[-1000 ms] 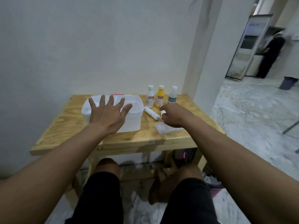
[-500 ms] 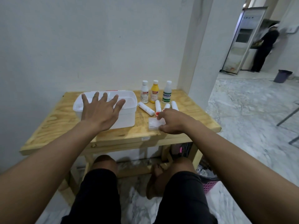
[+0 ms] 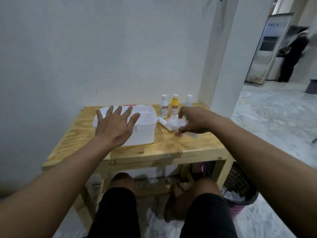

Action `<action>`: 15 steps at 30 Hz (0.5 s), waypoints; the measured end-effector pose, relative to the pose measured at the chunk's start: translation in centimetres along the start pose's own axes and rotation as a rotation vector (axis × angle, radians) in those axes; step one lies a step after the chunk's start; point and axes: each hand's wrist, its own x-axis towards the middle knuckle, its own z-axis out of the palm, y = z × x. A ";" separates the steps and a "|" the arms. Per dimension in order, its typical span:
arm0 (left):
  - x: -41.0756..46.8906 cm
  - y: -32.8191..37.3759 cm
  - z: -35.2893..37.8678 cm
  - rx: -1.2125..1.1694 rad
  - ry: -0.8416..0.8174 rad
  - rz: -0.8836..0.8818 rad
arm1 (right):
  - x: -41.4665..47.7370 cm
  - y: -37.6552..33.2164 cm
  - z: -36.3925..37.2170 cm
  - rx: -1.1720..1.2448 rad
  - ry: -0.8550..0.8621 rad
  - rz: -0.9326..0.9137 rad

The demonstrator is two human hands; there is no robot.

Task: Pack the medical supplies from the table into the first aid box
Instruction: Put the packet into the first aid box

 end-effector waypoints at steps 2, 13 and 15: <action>0.2 -0.8 -0.3 -0.012 0.022 -0.013 | 0.4 -1.2 -1.9 0.022 0.048 -0.013; 3.1 -4.9 -1.6 -0.193 -0.042 -0.202 | 5.5 -10.8 -6.1 0.120 -0.011 -0.054; 3.5 -5.2 -1.7 -0.188 -0.065 -0.205 | 6.5 -12.0 -5.7 0.118 -0.062 -0.028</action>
